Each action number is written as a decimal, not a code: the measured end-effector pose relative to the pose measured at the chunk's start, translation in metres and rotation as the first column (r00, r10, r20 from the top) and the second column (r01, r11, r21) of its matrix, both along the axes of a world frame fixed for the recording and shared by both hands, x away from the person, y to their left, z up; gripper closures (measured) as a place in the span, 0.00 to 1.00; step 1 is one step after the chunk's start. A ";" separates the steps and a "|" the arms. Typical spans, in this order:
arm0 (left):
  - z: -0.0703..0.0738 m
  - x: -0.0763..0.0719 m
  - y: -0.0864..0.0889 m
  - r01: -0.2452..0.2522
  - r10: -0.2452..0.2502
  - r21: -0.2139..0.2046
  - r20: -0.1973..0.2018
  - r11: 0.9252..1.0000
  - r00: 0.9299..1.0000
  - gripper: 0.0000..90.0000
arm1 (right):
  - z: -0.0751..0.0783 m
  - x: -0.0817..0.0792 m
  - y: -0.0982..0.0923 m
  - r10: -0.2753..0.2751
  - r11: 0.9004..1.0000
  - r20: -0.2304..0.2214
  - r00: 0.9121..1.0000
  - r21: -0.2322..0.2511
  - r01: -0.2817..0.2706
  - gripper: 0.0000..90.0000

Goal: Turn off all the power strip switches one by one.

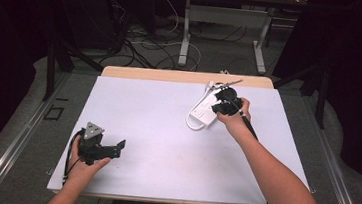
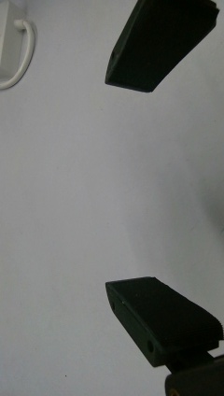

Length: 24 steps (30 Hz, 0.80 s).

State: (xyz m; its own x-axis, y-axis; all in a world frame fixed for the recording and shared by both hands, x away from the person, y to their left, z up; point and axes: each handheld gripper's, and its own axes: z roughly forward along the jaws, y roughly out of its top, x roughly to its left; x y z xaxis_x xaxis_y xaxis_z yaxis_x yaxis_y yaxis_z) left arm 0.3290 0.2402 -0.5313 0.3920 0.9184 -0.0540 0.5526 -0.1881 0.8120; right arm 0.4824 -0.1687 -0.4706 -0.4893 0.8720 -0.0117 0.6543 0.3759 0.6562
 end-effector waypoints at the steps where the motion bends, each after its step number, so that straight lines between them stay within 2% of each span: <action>1: 0.000 0.000 0.000 0.000 0.000 0.000 0.000 1.000 1.000 0.04 | -0.001 0.003 0.002 -0.001 1.000 -0.001 1.000 0.010 0.001 0.96; 4: 0.000 0.000 0.000 0.001 -0.001 0.000 0.000 1.000 1.000 0.04 | -0.004 0.006 0.004 0.000 1.000 -0.016 1.000 0.003 0.000 1.00; 13: -0.001 0.000 0.000 0.000 0.000 -0.003 0.002 1.000 1.000 0.04 | -0.012 0.014 0.008 -0.008 0.999 -0.046 0.999 0.035 0.010 1.00; 17: -0.001 0.000 0.000 0.001 -0.001 -0.002 0.000 1.000 1.000 0.04 | -0.017 0.019 0.010 -0.013 0.999 -0.036 0.999 0.041 0.015 1.00; 19: -0.001 0.001 0.000 -0.001 0.001 -0.001 0.000 1.000 1.000 0.04 | -0.018 0.021 0.012 -0.019 0.999 -0.043 0.999 0.029 0.020 1.00; 22: -0.001 0.001 0.000 0.000 0.000 -0.002 -0.001 1.000 1.000 0.04 | -0.021 0.024 0.016 -0.017 0.999 -0.058 0.998 0.042 0.020 1.00; 24: -0.001 0.001 0.000 0.000 0.000 -0.002 -0.001 1.000 1.000 0.04 | -0.023 0.026 0.019 -0.012 0.999 -0.061 0.998 0.034 0.014 1.00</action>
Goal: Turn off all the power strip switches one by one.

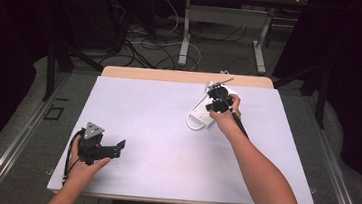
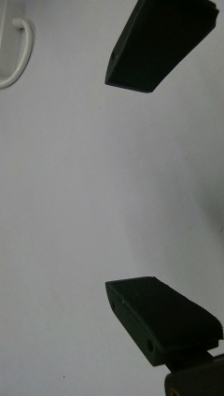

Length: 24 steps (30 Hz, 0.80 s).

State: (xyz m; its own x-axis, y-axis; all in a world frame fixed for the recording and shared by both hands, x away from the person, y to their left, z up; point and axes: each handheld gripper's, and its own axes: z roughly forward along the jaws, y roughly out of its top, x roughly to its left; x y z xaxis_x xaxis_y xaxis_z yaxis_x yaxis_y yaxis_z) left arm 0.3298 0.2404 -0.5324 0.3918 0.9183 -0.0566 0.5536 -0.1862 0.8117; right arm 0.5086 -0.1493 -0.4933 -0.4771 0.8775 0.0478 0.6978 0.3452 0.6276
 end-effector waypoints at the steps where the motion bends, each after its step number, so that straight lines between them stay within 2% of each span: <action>1: 0.000 0.000 0.000 0.000 0.000 0.000 0.000 1.000 1.000 0.04 | -0.001 0.001 0.001 0.002 1.000 -0.001 1.000 -0.001 -0.002 1.00; 8: 0.000 0.000 0.001 0.002 -0.002 0.007 -0.004 1.000 1.000 0.04 | -0.004 0.006 0.013 -0.002 1.000 -0.013 1.000 0.001 0.002 1.00; 11: 0.000 0.000 0.001 0.002 -0.002 0.008 -0.002 1.000 1.000 0.04 | -0.007 0.009 0.016 0.000 1.000 -0.016 1.000 -0.012 0.000 1.00; 17: 0.000 0.000 0.001 0.002 -0.002 0.009 -0.007 1.000 1.000 0.04 | -0.014 0.012 0.022 0.011 1.000 -0.047 0.999 -0.004 -0.011 1.00; 18: 0.000 0.000 0.001 0.002 -0.002 0.009 -0.008 1.000 1.000 0.04 | -0.016 0.012 0.024 -0.008 1.000 -0.053 0.999 -0.008 0.008 1.00; 19: 0.000 0.000 0.001 0.001 -0.001 0.006 -0.002 1.000 1.000 0.04 | -0.017 0.012 0.024 -0.002 1.000 -0.070 0.998 -0.015 0.001 1.00; 20: 0.000 0.000 0.001 0.003 -0.003 0.009 -0.008 1.000 1.000 0.04 | -0.019 0.013 0.024 0.002 1.000 -0.061 0.998 -0.011 -0.002 1.00; 21: 0.000 0.000 0.001 0.004 -0.004 0.010 -0.007 1.000 1.000 0.04 | -0.024 0.014 0.026 -0.012 1.000 -0.057 0.998 0.027 0.014 1.00; 22: 0.000 0.000 0.001 0.004 -0.004 0.008 -0.006 1.000 1.000 0.04 | -0.024 0.014 0.026 -0.012 1.000 -0.057 0.998 0.027 0.014 1.00; 23: 0.000 0.000 0.001 0.004 -0.004 0.009 -0.006 1.000 1.000 0.04 | -0.023 0.015 0.025 0.010 1.000 -0.064 0.998 -0.009 -0.011 1.00; 24: 0.000 0.000 0.001 0.004 -0.004 0.009 -0.006 1.000 1.000 0.04 | -0.024 0.014 0.028 -0.010 1.000 -0.079 0.997 -0.003 0.010 1.00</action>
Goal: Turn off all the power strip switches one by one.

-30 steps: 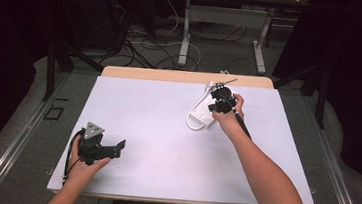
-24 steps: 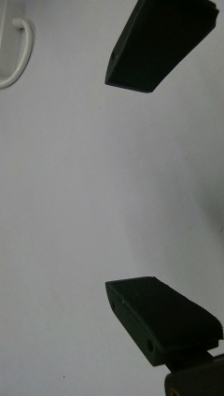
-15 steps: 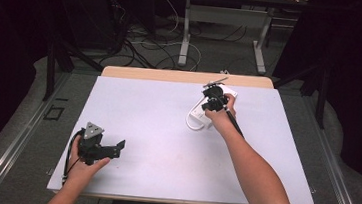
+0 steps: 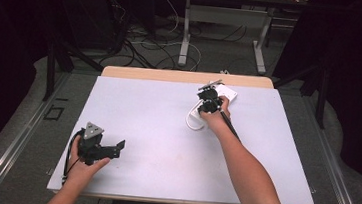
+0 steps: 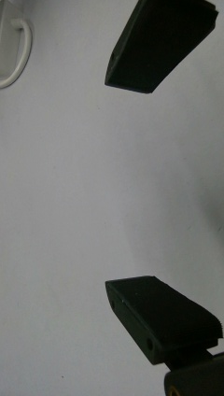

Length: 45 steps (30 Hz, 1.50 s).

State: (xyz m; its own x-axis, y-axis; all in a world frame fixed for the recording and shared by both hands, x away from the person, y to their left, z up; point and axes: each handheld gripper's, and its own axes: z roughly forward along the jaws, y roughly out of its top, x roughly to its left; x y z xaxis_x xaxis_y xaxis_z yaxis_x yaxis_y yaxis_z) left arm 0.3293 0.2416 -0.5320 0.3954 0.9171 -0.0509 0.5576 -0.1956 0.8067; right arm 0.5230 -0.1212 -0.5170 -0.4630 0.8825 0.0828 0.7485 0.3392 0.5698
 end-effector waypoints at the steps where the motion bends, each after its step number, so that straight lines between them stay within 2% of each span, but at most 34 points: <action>1: 0.000 0.000 0.000 0.000 0.000 0.000 -0.001 1.000 1.000 0.04 | -0.001 0.000 0.000 0.013 1.000 0.009 1.000 -0.001 -0.013 1.00; 5: 0.000 0.000 0.000 0.000 0.000 0.001 -0.002 1.000 1.000 0.04 | -0.001 0.000 0.003 0.011 1.000 0.005 1.000 0.011 -0.011 1.00; 7: 0.000 0.000 0.000 0.000 0.000 0.000 -0.004 1.000 1.000 0.04 | -0.001 0.000 0.003 0.026 1.000 0.012 1.000 -0.004 -0.026 1.00; 8: 0.000 0.000 0.000 0.000 0.000 -0.002 -0.003 1.000 1.000 0.04 | 0.000 0.000 0.004 0.029 1.000 0.000 1.000 -0.003 -0.029 1.00; 12: -0.001 0.000 0.000 0.000 0.000 -0.001 -0.001 1.000 1.000 0.04 | -0.002 0.001 0.004 0.039 0.999 0.014 0.999 0.005 -0.039 1.00; 16: -0.001 0.000 0.000 -0.001 0.001 0.002 -0.001 1.000 1.000 0.04 | -0.001 0.000 0.005 0.037 0.999 -0.011 0.999 -0.008 -0.037 1.00; 17: -0.001 0.000 0.000 0.000 0.000 0.002 -0.001 1.000 1.000 0.05 | -0.001 -0.001 0.005 0.040 0.999 -0.009 0.999 0.004 -0.039 1.00; 19: -0.001 0.000 0.000 -0.001 0.001 0.003 0.000 1.000 1.000 0.05 | -0.002 0.000 0.005 0.047 0.999 0.000 0.999 -0.009 -0.047 1.00; 21: -0.001 0.000 0.000 -0.001 0.001 0.003 0.001 1.000 1.000 0.05 | -0.002 0.000 0.007 0.029 0.999 -0.015 0.999 -0.015 -0.029 1.00; 24: 0.000 -0.001 0.000 0.001 -0.001 0.006 -0.001 1.000 1.000 0.05 | -0.001 0.000 0.006 0.039 0.999 -0.017 0.999 -0.034 -0.040 1.00; 25: 0.000 -0.001 0.000 0.001 -0.001 0.006 -0.001 1.000 1.000 0.05 | -0.002 0.000 0.006 0.040 0.999 -0.015 0.999 -0.030 -0.040 1.00; 26: 0.000 -0.001 0.000 -0.001 0.001 0.004 -0.002 1.000 1.000 0.05 | -0.004 0.000 0.006 0.038 0.999 0.009 0.999 0.007 -0.038 1.00; 27: 0.000 -0.001 0.000 0.000 0.000 0.005 -0.003 1.000 1.000 0.05 | -0.005 0.001 0.005 0.032 0.999 0.014 0.999 0.007 -0.032 1.00; 29: 0.000 -0.001 0.000 -0.001 0.001 0.005 -0.003 1.000 1.000 0.05 | -0.001 0.001 0.004 0.023 1.000 -0.033 0.999 -0.004 -0.023 1.00; 32: -0.001 0.000 0.000 -0.001 0.001 0.004 0.000 1.000 1.000 0.05 | -0.003 0.001 0.005 0.018 1.000 -0.022 1.000 0.000 -0.018 1.00; 35: -0.001 0.000 -0.001 -0.001 0.001 0.004 -0.002 1.000 1.000 0.05 | -0.002 0.002 0.005 0.008 1.000 -0.037 0.999 -0.006 -0.008 1.00; 36: -0.001 0.001 -0.001 0.001 -0.001 0.007 -0.006 1.000 1.000 0.05 | -0.004 0.003 0.005 0.021 1.000 -0.010 1.000 0.022 -0.021 1.00; 37: -0.001 0.001 -0.001 0.001 -0.001 0.008 -0.005 1.000 1.000 0.05 | -0.005 0.003 0.005 0.018 1.000 -0.006 1.000 0.025 -0.017 1.00; 38: -0.001 0.001 -0.001 0.001 -0.001 0.005 -0.003 1.000 1.000 0.05 | -0.001 0.003 0.006 0.017 1.000 -0.041 0.999 -0.014 -0.017 1.00; 42: -0.001 0.002 -0.001 0.000 0.000 0.004 -0.002 1.000 1.000 0.05 | -0.002 0.003 0.011 0.028 0.999 -0.014 1.000 -0.037 -0.028 1.00; 43: -0.001 0.002 -0.001 0.000 0.000 0.003 -0.002 1.000 1.000 0.05 | -0.002 0.003 0.012 0.034 0.997 -0.006 0.999 -0.067 -0.034 1.00; 44: -0.001 0.002 -0.001 0.000 0.000 0.004 -0.003 1.000 1.000 0.05 | 0.000 0.002 0.014 0.032 0.996 -0.020 0.999 -0.081 -0.034 1.00; 45: -0.001 0.002 0.000 0.001 -0.001 0.006 -0.003 1.000 1.000 0.05 | -0.002 0.003 0.015 0.039 0.997 0.006 0.999 -0.066 -0.039 1.00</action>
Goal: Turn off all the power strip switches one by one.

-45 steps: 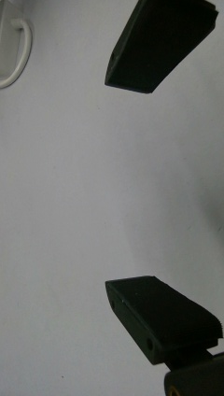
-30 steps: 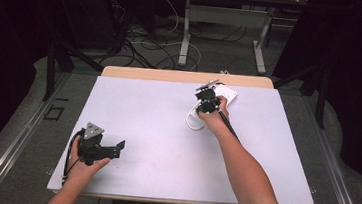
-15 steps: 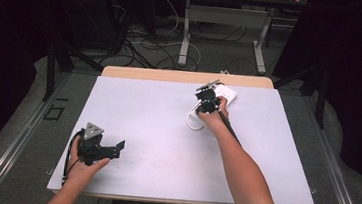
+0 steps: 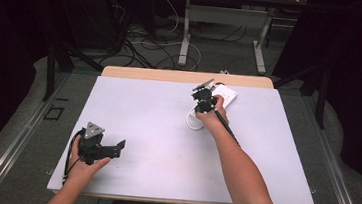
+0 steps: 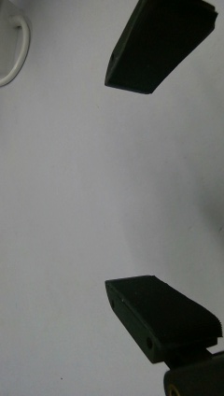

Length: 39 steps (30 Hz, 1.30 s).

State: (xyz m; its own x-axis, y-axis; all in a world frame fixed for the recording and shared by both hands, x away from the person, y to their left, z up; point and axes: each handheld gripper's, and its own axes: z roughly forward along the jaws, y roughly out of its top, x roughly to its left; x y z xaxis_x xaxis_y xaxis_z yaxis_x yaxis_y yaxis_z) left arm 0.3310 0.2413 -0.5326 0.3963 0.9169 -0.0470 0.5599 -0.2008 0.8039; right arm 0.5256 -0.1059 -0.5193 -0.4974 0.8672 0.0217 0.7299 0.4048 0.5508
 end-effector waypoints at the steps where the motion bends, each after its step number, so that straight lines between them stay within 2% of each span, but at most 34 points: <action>1: 0.000 0.000 0.000 -0.001 0.001 -0.001 -0.002 1.000 1.000 0.05 | 0.002 0.000 0.000 -0.006 1.000 -0.018 1.000 -0.020 0.005 1.00; 2: 0.000 0.000 0.001 -0.001 0.001 -0.003 -0.001 1.000 1.000 0.05 | 0.002 0.000 0.000 -0.006 1.000 -0.018 1.000 -0.020 0.005 1.00; 3: 0.000 0.000 0.001 -0.004 0.004 -0.007 0.003 1.000 1.000 0.05 | 0.001 0.002 -0.002 0.000 1.000 -0.013 1.000 0.015 0.001 1.00; 4: 0.000 0.000 0.002 -0.005 0.005 -0.007 0.001 1.000 1.000 0.05 | 0.001 0.002 -0.002 0.000 1.000 -0.013 1.000 0.015 0.001 1.00; 5: 0.000 0.000 0.002 -0.006 0.007 -0.010 0.002 1.000 1.000 0.05 | 0.000 0.003 -0.003 -0.011 0.998 0.003 1.000 0.067 0.011 1.00; 6: 0.000 0.000 0.002 -0.007 0.007 -0.010 0.000 1.000 1.000 0.05 | 0.002 0.003 -0.004 -0.007 0.999 -0.021 1.000 0.049 0.008 1.00; 10: -0.001 -0.001 0.002 -0.008 0.008 -0.007 -0.003 1.000 1.000 0.05 | 0.004 0.003 -0.005 -0.027 0.999 -0.029 0.999 0.033 0.028 1.00; 11: -0.001 -0.001 0.002 -0.009 0.009 -0.006 -0.004 1.000 1.000 0.05 | 0.004 0.004 -0.006 -0.016 0.999 -0.024 1.000 0.029 0.016 1.00; 12: -0.001 -0.002 0.002 -0.008 0.008 -0.004 -0.005 1.000 1.000 0.05 | 0.004 0.004 -0.007 -0.025 0.999 -0.029 0.999 0.029 0.026 1.00; 13: -0.001 -0.002 0.003 -0.008 0.008 -0.004 0.001 1.000 1.000 0.05 | 0.002 0.005 -0.008 -0.047 0.997 -0.013 0.999 0.059 0.047 1.00; 14: -0.001 -0.003 0.003 -0.013 0.013 -0.006 -0.002 1.000 1.000 0.05 | 0.002 0.005 -0.008 -0.047 0.997 -0.013 0.999 0.059 0.047 1.00; 15: -0.001 -0.004 0.004 -0.015 0.015 -0.003 -0.008 1.000 1.000 0.05 | 0.005 0.007 -0.011 -0.037 0.999 -0.034 0.999 0.033 0.039 1.00; 19: -0.001 -0.005 0.008 -0.034 0.034 -0.014 -0.005 0.999 0.999 0.05 | 0.005 0.010 -0.013 -0.063 0.997 -0.031 0.998 0.036 0.064 1.00; 20: 0.000 -0.005 0.008 -0.036 0.036 -0.017 -0.006 0.999 0.999 0.06 | 0.004 0.011 -0.015 -0.061 0.996 -0.017 0.998 0.057 0.062 1.00; 26: -0.001 -0.005 0.006 -0.031 0.031 -0.013 -0.007 0.999 0.999 0.06 | 0.005 0.016 -0.018 -0.082 0.996 -0.033 0.996 0.042 0.084 1.00; 29: -0.001 -0.005 0.006 -0.027 0.027 -0.011 -0.009 1.000 1.000 0.06 | 0.007 0.018 -0.021 -0.079 0.996 -0.018 0.997 0.042 0.080 1.00; 30: -0.001 -0.005 0.006 -0.028 0.028 -0.017 -0.011 0.999 1.000 0.06 | 0.007 0.018 -0.021 -0.076 0.996 -0.002 0.997 0.055 0.076 1.00; 32: -0.001 -0.004 0.006 -0.029 0.028 -0.021 -0.011 0.999 1.000 0.06 | 0.010 0.019 -0.021 -0.091 0.995 -0.009 0.996 0.044 0.091 1.00; 34: -0.001 -0.004 0.006 -0.028 0.028 -0.024 -0.014 0.999 1.000 0.06 | 0.011 0.021 -0.021 -0.079 0.995 0.019 0.997 0.057 0.077 1.00; 36: -0.001 -0.003 0.005 -0.023 0.023 -0.021 -0.011 1.000 1.000 0.06 | 0.014 0.022 -0.021 -0.092 0.995 0.004 0.996 0.049 0.091 1.00; 39: -0.001 -0.003 0.004 -0.018 0.018 -0.023 -0.008 1.000 1.000 0.06 | 0.015 0.025 -0.021 -0.094 0.995 0.015 0.995 0.047 0.093 1.00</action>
State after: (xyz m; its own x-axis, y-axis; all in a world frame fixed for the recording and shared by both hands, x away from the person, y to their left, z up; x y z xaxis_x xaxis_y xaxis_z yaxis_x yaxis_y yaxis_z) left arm 0.3279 0.2454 -0.5331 0.3791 0.9226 -0.0712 0.5697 -0.1721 0.8036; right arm 0.5510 -0.1266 -0.5040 -0.4146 0.9083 0.0551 0.7538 0.3089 0.5800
